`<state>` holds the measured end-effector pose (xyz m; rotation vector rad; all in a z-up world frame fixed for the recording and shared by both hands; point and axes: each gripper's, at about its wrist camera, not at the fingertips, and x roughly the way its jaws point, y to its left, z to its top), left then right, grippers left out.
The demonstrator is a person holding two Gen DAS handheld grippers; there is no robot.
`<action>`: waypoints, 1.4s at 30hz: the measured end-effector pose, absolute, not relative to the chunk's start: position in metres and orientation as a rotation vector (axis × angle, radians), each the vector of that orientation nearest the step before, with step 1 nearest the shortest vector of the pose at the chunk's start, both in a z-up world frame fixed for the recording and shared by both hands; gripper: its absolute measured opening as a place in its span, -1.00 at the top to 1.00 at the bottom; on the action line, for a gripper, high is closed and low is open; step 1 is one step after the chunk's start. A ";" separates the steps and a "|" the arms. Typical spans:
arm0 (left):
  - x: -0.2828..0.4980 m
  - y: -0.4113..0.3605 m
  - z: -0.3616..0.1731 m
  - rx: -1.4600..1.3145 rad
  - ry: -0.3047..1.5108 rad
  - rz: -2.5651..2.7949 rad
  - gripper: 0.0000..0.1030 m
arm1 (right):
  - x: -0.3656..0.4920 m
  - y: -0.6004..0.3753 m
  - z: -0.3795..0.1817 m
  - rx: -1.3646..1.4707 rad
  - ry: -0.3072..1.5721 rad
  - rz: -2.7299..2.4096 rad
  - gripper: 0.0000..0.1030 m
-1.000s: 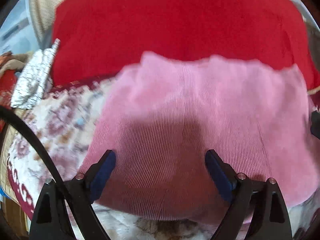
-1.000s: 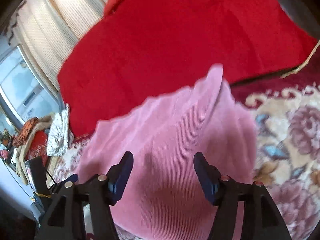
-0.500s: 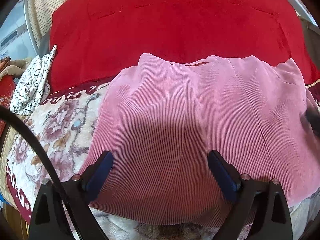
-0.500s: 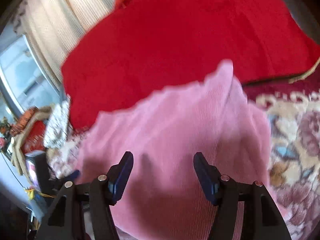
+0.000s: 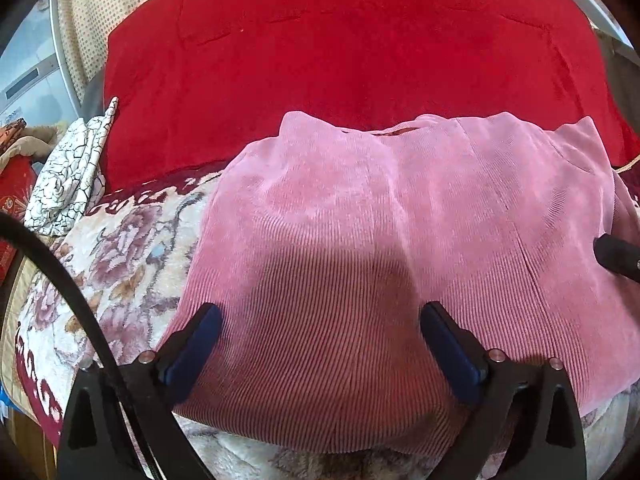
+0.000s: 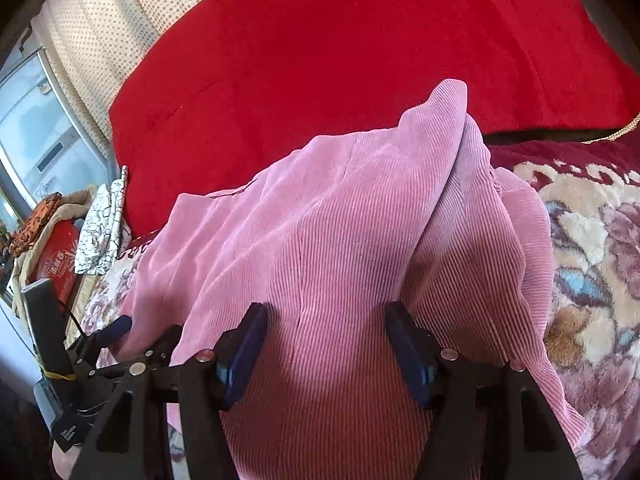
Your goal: Fold large clothes
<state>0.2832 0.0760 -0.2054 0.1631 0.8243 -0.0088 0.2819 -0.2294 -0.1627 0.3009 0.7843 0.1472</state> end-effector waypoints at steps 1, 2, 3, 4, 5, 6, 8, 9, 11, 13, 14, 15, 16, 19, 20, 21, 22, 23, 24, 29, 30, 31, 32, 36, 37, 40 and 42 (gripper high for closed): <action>0.283 0.076 -0.206 0.163 0.821 -0.007 -0.96 | 0.282 -0.229 -0.163 0.301 0.786 0.148 -0.29; 0.283 0.076 -0.206 0.164 0.819 -0.003 -0.96 | 0.282 -0.229 -0.163 0.300 0.787 0.149 -0.29; 0.282 0.075 -0.206 0.164 0.818 0.002 -0.96 | 0.282 -0.230 -0.163 0.300 0.788 0.152 -0.29; 0.282 0.075 -0.206 0.163 0.819 0.007 -0.96 | 0.283 -0.230 -0.163 0.300 0.789 0.154 -0.29; 0.282 0.075 -0.205 0.160 0.823 0.012 -0.96 | 0.283 -0.230 -0.163 0.299 0.789 0.156 -0.29; 0.282 0.075 -0.205 0.158 0.829 0.015 -0.96 | 0.283 -0.230 -0.163 0.298 0.790 0.159 -0.29; 0.282 0.077 -0.199 0.158 0.866 -0.004 -0.96 | 0.282 -0.231 -0.163 0.299 0.789 0.163 -0.29; 0.283 0.078 -0.197 0.161 0.884 -0.020 -0.96 | 0.282 -0.232 -0.163 0.298 0.788 0.164 -0.29; 0.278 0.087 -0.191 0.137 0.881 -0.028 -0.96 | 0.281 -0.232 -0.164 0.298 0.789 0.162 -0.29; 0.273 0.098 -0.184 0.092 0.861 0.003 -0.96 | 0.281 -0.232 -0.164 0.301 0.788 0.157 -0.29; 0.270 0.108 -0.177 0.063 0.846 0.020 -0.96 | 0.281 -0.232 -0.164 0.303 0.787 0.155 -0.29; 0.268 0.116 -0.173 0.045 0.832 0.038 -0.96 | 0.280 -0.231 -0.164 0.303 0.787 0.151 -0.29; 0.267 0.125 -0.170 0.033 0.820 0.071 -0.96 | 0.280 -0.231 -0.163 0.303 0.788 0.148 -0.29; 0.267 0.156 -0.169 0.013 0.830 0.187 -0.96 | 0.279 -0.229 -0.160 0.312 0.784 0.130 -0.28; 0.265 0.170 -0.169 -0.019 0.835 0.212 -0.96 | 0.277 -0.229 -0.158 0.321 0.778 0.131 -0.28; 0.263 0.179 -0.168 -0.042 0.833 0.224 -0.96 | 0.275 -0.228 -0.155 0.327 0.768 0.138 -0.25; 0.260 0.187 -0.168 -0.066 0.828 0.232 -0.96 | 0.273 -0.227 -0.151 0.333 0.747 0.154 -0.22; 0.257 0.194 -0.168 -0.087 0.825 0.233 -0.96 | 0.270 -0.224 -0.147 0.334 0.727 0.169 -0.21; 0.255 0.198 -0.168 -0.106 0.827 0.226 -0.96 | 0.267 -0.221 -0.142 0.331 0.703 0.185 -0.21; 0.246 0.199 -0.178 -0.207 0.879 0.100 -0.96 | 0.260 -0.199 -0.135 0.333 0.650 0.307 -0.21; 0.247 0.196 -0.182 -0.223 0.900 0.068 -0.96 | 0.263 -0.192 -0.142 0.331 0.688 0.314 -0.20; 0.247 0.192 -0.185 -0.237 0.918 0.041 -0.96 | 0.268 -0.188 -0.149 0.324 0.727 0.304 -0.21; 0.248 0.190 -0.189 -0.255 0.935 0.016 -0.96 | 0.272 -0.186 -0.155 0.319 0.756 0.294 -0.21; 0.254 0.180 -0.202 -0.357 0.998 -0.096 -0.96 | 0.273 -0.185 -0.156 0.312 0.756 0.298 -0.19; 0.255 0.178 -0.205 -0.391 1.006 -0.119 -0.96 | 0.273 -0.187 -0.157 0.322 0.756 0.301 -0.19; 0.261 0.174 -0.210 -0.480 0.999 -0.173 -0.96 | 0.274 -0.189 -0.157 0.322 0.756 0.316 -0.18; 0.265 0.170 -0.212 -0.527 0.993 -0.217 -0.56 | 0.274 -0.189 -0.157 0.315 0.755 0.324 -0.16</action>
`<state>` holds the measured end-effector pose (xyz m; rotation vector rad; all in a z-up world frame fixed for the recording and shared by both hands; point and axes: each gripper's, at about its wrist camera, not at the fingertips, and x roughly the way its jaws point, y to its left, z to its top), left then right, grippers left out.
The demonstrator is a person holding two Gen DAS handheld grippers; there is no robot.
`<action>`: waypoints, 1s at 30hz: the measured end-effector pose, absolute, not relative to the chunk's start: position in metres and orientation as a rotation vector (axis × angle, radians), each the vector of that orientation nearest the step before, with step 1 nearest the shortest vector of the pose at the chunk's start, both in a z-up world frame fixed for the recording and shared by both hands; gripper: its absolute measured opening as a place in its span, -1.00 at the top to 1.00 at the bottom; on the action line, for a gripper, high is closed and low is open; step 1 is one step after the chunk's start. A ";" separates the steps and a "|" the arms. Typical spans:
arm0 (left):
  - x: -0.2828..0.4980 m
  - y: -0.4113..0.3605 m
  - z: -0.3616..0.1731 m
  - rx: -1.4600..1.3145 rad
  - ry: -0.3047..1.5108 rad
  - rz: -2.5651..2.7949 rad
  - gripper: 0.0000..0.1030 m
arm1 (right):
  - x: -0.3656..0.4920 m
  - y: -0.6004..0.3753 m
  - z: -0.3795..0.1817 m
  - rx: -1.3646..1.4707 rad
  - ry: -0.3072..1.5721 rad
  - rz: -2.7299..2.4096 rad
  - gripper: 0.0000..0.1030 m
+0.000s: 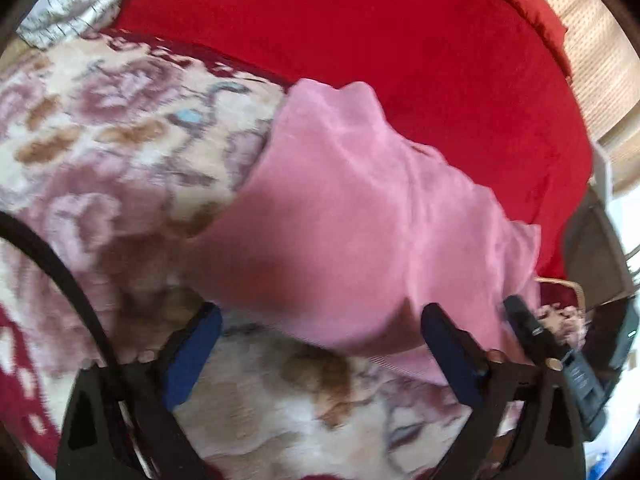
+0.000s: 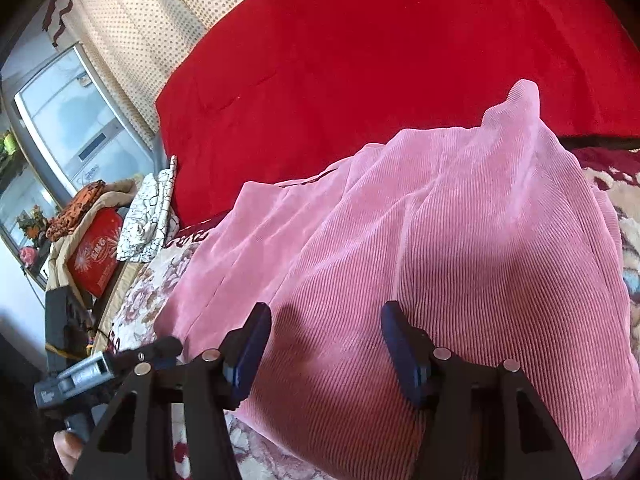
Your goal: Fold large clothes
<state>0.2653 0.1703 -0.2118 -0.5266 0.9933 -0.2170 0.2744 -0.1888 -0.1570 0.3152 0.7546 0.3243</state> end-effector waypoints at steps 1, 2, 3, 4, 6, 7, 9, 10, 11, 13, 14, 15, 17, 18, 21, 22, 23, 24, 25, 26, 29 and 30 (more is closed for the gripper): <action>0.268 0.169 -0.214 -0.551 0.991 -0.233 -0.39 | 0.274 -0.190 -0.156 0.315 0.755 0.328 -0.16; 0.272 0.168 -0.218 -0.576 0.998 -0.248 -0.17 | 0.274 -0.190 -0.156 0.317 0.755 0.333 -0.16; 0.279 0.168 -0.222 -0.595 1.006 -0.257 -0.10 | 0.274 -0.191 -0.156 0.323 0.756 0.339 -0.15; 0.282 0.167 -0.225 -0.617 1.008 -0.259 -0.09 | 0.274 -0.193 -0.156 0.326 0.757 0.342 -0.11; 0.287 0.167 -0.227 -0.656 0.997 -0.258 -0.09 | 0.274 -0.196 -0.157 0.327 0.760 0.343 -0.01; 0.289 0.167 -0.227 -0.661 0.994 -0.256 -0.09 | 0.273 -0.198 -0.157 0.327 0.761 0.342 0.05; 0.289 0.162 -0.228 -0.668 0.996 -0.247 -0.20 | 0.273 -0.201 -0.158 0.334 0.765 0.344 0.13; 0.291 0.160 -0.229 -0.672 0.997 -0.243 -0.24 | 0.273 -0.202 -0.158 0.339 0.768 0.346 0.18; 0.294 0.159 -0.231 -0.680 0.997 -0.242 -0.26 | 0.273 -0.204 -0.158 0.346 0.771 0.348 0.20; 0.297 0.160 -0.232 -0.702 0.982 -0.244 -0.26 | 0.273 -0.206 -0.159 0.353 0.778 0.346 0.25; 0.299 0.160 -0.231 -0.718 0.965 -0.248 -0.25 | 0.273 -0.207 -0.159 0.358 0.779 0.349 0.25; 0.301 0.159 -0.234 -0.729 0.954 -0.250 -0.12 | 0.273 -0.207 -0.159 0.363 0.779 0.350 0.25; 0.303 0.158 -0.234 -0.752 0.930 -0.258 0.06 | 0.273 -0.207 -0.158 0.365 0.781 0.354 0.25; 0.303 0.157 -0.233 -0.749 0.912 -0.260 0.15 | 0.272 -0.208 -0.157 0.366 0.781 0.357 0.25; 0.303 0.143 -0.221 -0.651 0.857 -0.256 0.23 | 0.266 -0.215 -0.149 0.416 0.752 0.369 0.26; 0.303 0.137 -0.216 -0.612 0.838 -0.253 0.23 | 0.263 -0.217 -0.145 0.420 0.730 0.370 0.25; 0.304 0.132 -0.213 -0.585 0.826 -0.252 0.22 | 0.259 -0.220 -0.139 0.410 0.699 0.359 0.25; 0.306 0.132 -0.212 -0.574 0.821 -0.256 0.21 | 0.258 -0.222 -0.136 0.403 0.684 0.348 0.25; 0.308 0.130 -0.212 -0.568 0.818 -0.258 0.21 | 0.257 -0.226 -0.135 0.399 0.675 0.324 0.25; 0.310 0.129 -0.212 -0.568 0.815 -0.258 0.21 | 0.258 -0.229 -0.138 0.403 0.687 0.305 0.25; 0.314 0.127 -0.213 -0.580 0.791 -0.269 0.29 | 0.276 -0.242 -0.169 0.440 0.821 0.253 0.38; 0.312 0.129 -0.212 -0.575 0.788 -0.272 0.35 | 0.276 -0.248 -0.169 0.469 0.800 0.269 0.38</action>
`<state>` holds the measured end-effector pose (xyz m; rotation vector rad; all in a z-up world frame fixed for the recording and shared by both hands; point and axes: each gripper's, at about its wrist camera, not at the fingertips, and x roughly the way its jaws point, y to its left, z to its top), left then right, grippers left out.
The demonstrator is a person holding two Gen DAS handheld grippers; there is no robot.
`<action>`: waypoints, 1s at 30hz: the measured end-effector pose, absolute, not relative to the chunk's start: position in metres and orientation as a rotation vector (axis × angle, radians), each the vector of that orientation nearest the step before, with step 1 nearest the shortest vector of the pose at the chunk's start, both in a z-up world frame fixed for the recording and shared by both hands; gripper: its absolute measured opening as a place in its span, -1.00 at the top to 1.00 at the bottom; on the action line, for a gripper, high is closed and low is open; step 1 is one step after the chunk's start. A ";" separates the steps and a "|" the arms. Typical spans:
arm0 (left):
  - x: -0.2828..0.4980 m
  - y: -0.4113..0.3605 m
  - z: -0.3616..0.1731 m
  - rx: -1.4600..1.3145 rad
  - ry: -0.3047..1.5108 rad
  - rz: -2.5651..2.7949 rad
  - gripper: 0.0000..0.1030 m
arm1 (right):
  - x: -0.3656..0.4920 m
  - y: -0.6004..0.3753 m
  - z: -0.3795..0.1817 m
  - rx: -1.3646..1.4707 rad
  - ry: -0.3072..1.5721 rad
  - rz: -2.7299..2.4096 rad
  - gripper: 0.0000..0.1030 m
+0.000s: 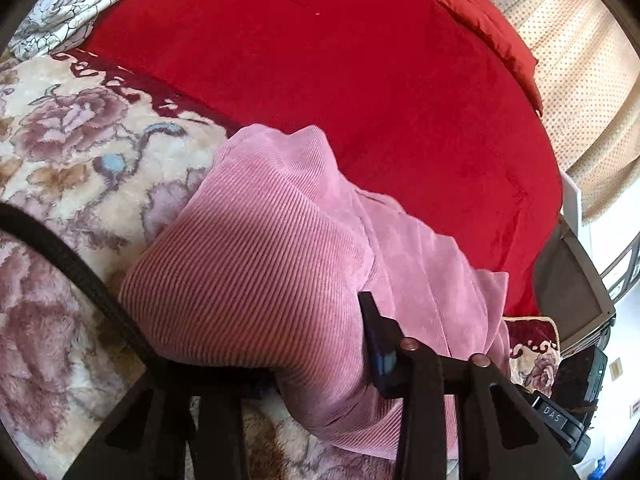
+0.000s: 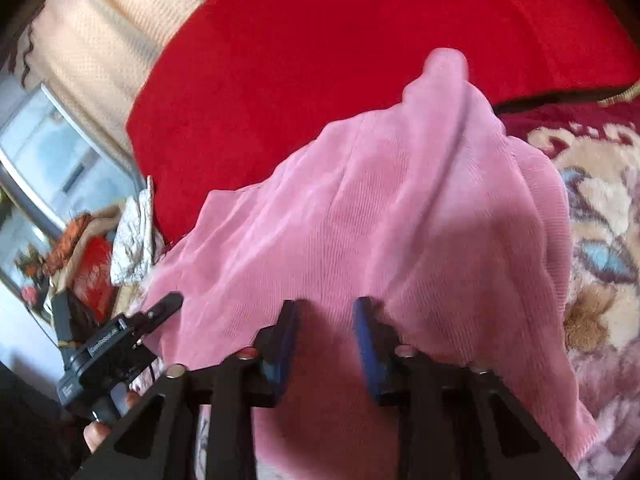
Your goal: Fold large clothes
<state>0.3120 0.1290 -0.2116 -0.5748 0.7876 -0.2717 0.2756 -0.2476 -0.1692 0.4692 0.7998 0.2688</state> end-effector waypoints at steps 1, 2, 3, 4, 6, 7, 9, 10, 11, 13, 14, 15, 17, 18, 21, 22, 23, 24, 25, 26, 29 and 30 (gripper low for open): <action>0.313 0.125 -0.209 -0.555 0.782 -0.269 0.38 | 0.276 -0.249 -0.168 0.478 0.809 0.277 0.39; 0.313 0.121 -0.207 -0.529 0.769 -0.266 0.43 | 0.277 -0.250 -0.168 0.485 0.815 0.282 0.39; 0.310 0.118 -0.203 -0.501 0.756 -0.261 0.47 | 0.277 -0.252 -0.170 0.493 0.815 0.289 0.38; 0.308 0.114 -0.199 -0.467 0.739 -0.256 0.49 | 0.277 -0.252 -0.171 0.496 0.813 0.294 0.38; 0.303 0.101 -0.187 -0.377 0.699 -0.256 0.52 | 0.278 -0.253 -0.172 0.491 0.815 0.307 0.38; 0.302 0.094 -0.182 -0.330 0.685 -0.257 0.52 | 0.276 -0.256 -0.172 0.495 0.818 0.317 0.39; 0.294 0.074 -0.166 -0.213 0.642 -0.266 0.53 | 0.278 -0.265 -0.173 0.538 0.832 0.353 0.39; 0.289 0.063 -0.158 -0.151 0.610 -0.278 0.53 | 0.278 -0.272 -0.175 0.572 0.837 0.370 0.38; 0.281 0.048 -0.151 -0.069 0.572 -0.289 0.54 | 0.279 -0.277 -0.176 0.602 0.842 0.385 0.35; 0.263 0.011 -0.142 0.099 0.504 -0.332 0.54 | 0.281 -0.290 -0.179 0.673 0.862 0.439 0.34; 0.254 -0.006 -0.142 0.157 0.486 -0.376 0.56 | 0.281 -0.298 -0.181 0.713 0.868 0.464 0.34; 0.247 -0.020 -0.143 0.200 0.477 -0.418 0.61 | 0.281 -0.304 -0.182 0.745 0.868 0.481 0.34; 0.233 -0.058 -0.154 0.352 0.471 -0.501 0.64 | 0.281 -0.314 -0.184 0.789 0.861 0.506 0.34; 0.230 -0.071 -0.163 0.423 0.474 -0.508 0.64 | 0.281 -0.321 -0.184 0.815 0.854 0.521 0.34; 0.224 -0.091 -0.182 0.547 0.462 -0.480 0.64 | 0.282 -0.335 -0.186 0.884 0.828 0.538 0.33; 0.225 -0.088 -0.180 0.529 0.469 -0.487 0.64 | 0.283 -0.339 -0.187 0.903 0.820 0.532 0.23; 0.229 -0.083 -0.177 0.485 0.489 -0.506 0.64 | 0.283 -0.341 -0.188 0.912 0.818 0.527 0.09; 0.235 -0.078 -0.174 0.439 0.510 -0.527 0.64 | 0.284 -0.345 -0.189 0.933 0.811 0.519 -0.30; 0.241 -0.078 -0.173 0.417 0.520 -0.537 0.64 | 0.281 -0.349 -0.189 0.954 0.793 0.530 -0.36; 0.242 -0.076 -0.173 0.410 0.523 -0.543 0.63 | 0.280 -0.351 -0.188 0.979 0.769 0.555 -0.36; 0.242 -0.076 -0.174 0.428 0.512 -0.544 0.63 | 0.279 -0.353 -0.179 1.001 0.725 0.618 -0.38; 0.238 -0.076 -0.174 0.436 0.507 -0.543 0.63 | 0.282 -0.349 -0.177 0.994 0.726 0.626 -0.39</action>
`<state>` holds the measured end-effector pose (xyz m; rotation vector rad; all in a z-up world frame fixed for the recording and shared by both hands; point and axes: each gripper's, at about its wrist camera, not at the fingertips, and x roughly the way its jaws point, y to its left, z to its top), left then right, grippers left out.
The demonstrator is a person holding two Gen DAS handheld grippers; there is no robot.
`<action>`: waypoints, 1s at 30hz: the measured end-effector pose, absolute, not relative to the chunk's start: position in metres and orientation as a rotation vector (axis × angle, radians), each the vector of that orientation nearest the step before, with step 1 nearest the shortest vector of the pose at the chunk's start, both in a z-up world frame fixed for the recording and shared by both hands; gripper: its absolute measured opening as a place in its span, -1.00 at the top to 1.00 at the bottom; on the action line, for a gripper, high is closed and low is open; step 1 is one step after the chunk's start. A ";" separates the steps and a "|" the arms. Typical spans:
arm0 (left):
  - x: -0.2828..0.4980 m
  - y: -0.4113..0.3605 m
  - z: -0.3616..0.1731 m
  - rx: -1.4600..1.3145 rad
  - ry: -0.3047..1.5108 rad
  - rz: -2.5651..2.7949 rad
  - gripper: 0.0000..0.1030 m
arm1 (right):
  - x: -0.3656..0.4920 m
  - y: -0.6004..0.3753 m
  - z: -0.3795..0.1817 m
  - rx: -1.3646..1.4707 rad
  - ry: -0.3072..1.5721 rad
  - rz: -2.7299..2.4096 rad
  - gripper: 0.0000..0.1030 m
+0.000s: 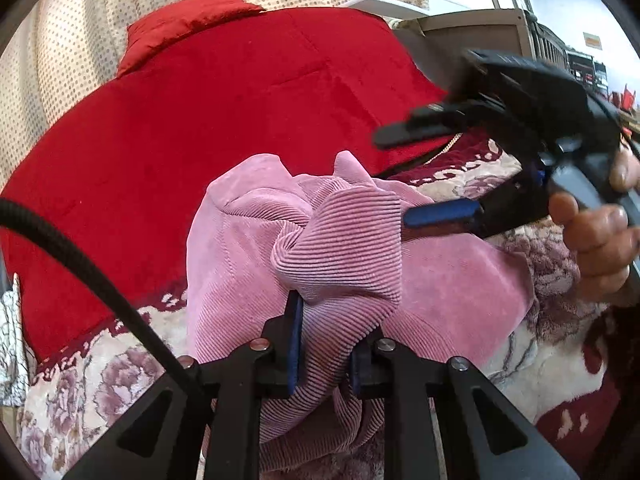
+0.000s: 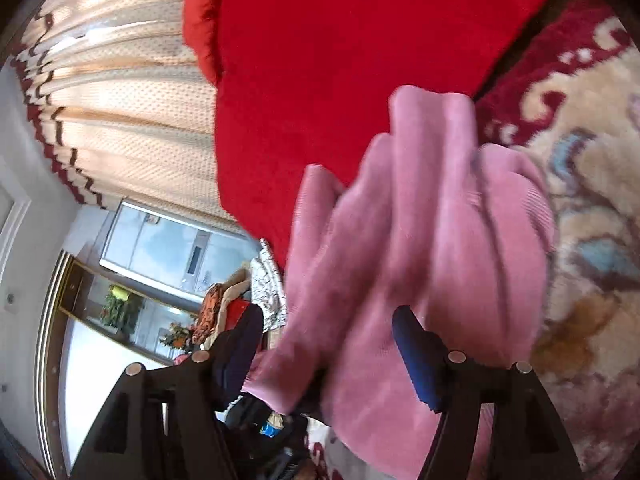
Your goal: Fold large clothes
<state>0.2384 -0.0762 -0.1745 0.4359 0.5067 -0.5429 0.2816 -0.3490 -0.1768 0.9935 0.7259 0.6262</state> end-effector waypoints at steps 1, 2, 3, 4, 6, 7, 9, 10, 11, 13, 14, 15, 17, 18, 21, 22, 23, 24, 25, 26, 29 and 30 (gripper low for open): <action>0.237 -0.078 -0.176 0.442 0.505 -0.544 0.63 | 0.286 -0.343 -0.174 0.980 0.732 0.635 -0.39; 0.236 -0.079 -0.176 0.445 0.504 -0.546 0.63 | 0.289 -0.338 -0.173 0.972 0.733 0.644 -0.39; 0.234 -0.078 -0.177 0.444 0.503 -0.548 0.63 | 0.295 -0.331 -0.171 0.965 0.734 0.659 -0.39; 0.235 -0.077 -0.178 0.442 0.504 -0.550 0.63 | 0.300 -0.327 -0.170 0.965 0.734 0.667 -0.39; 0.236 -0.076 -0.179 0.442 0.503 -0.554 0.62 | 0.309 -0.315 -0.169 0.963 0.743 0.671 -0.39; 0.233 -0.076 -0.178 0.445 0.502 -0.554 0.61 | 0.317 -0.308 -0.171 0.958 0.760 0.665 -0.38; 0.233 -0.075 -0.179 0.455 0.499 -0.558 0.51 | 0.328 -0.299 -0.178 0.954 0.782 0.661 -0.38; 0.232 -0.073 -0.178 0.458 0.497 -0.568 0.45 | 0.332 -0.291 -0.181 0.946 0.783 0.668 -0.27; 0.229 -0.070 -0.176 0.462 0.499 -0.588 0.28 | 0.336 -0.285 -0.183 0.917 0.791 0.661 -0.09; 0.223 -0.057 -0.167 0.445 0.510 -0.647 0.24 | 0.343 -0.274 -0.190 0.808 0.832 0.599 0.52; 0.220 -0.045 -0.160 0.409 0.516 -0.697 0.23 | 0.345 -0.274 -0.196 0.808 0.836 0.594 0.57; 0.217 -0.030 -0.152 0.354 0.518 -0.751 0.17 | 0.345 -0.280 -0.203 0.841 0.838 0.599 0.64; 0.213 0.003 -0.136 0.244 0.495 -0.804 -0.05 | 0.345 -0.285 -0.206 0.859 0.837 0.605 0.68; 0.215 0.022 -0.130 0.183 0.479 -0.792 -0.26 | 0.345 -0.285 -0.207 0.849 0.829 0.603 0.68; 0.245 0.065 -0.133 -0.023 0.555 -0.717 -0.38 | 0.340 -0.283 -0.207 0.822 0.809 0.591 0.68; 0.261 0.075 -0.140 -0.102 0.616 -0.685 -0.38 | 0.340 -0.283 -0.205 0.823 0.805 0.589 0.68; 0.280 0.085 -0.154 -0.201 0.703 -0.647 -0.37 | 0.339 -0.284 -0.206 0.824 0.802 0.587 0.68; 0.292 0.088 -0.166 -0.269 0.766 -0.631 -0.35 | 0.341 -0.283 -0.203 0.819 0.796 0.582 0.68; 0.302 0.089 -0.176 -0.327 0.822 -0.631 -0.30 | 0.339 -0.282 -0.200 0.814 0.790 0.578 0.68; 0.311 0.086 -0.188 -0.386 0.879 -0.655 -0.04 | 0.338 -0.280 -0.199 0.806 0.783 0.573 0.69; 0.318 0.072 -0.206 -0.514 0.940 -0.726 0.14 | 0.335 -0.271 -0.189 0.776 0.743 0.566 0.69; 0.319 0.072 -0.208 -0.568 0.944 -0.750 0.14 | 0.333 -0.272 -0.185 0.766 0.717 0.568 0.70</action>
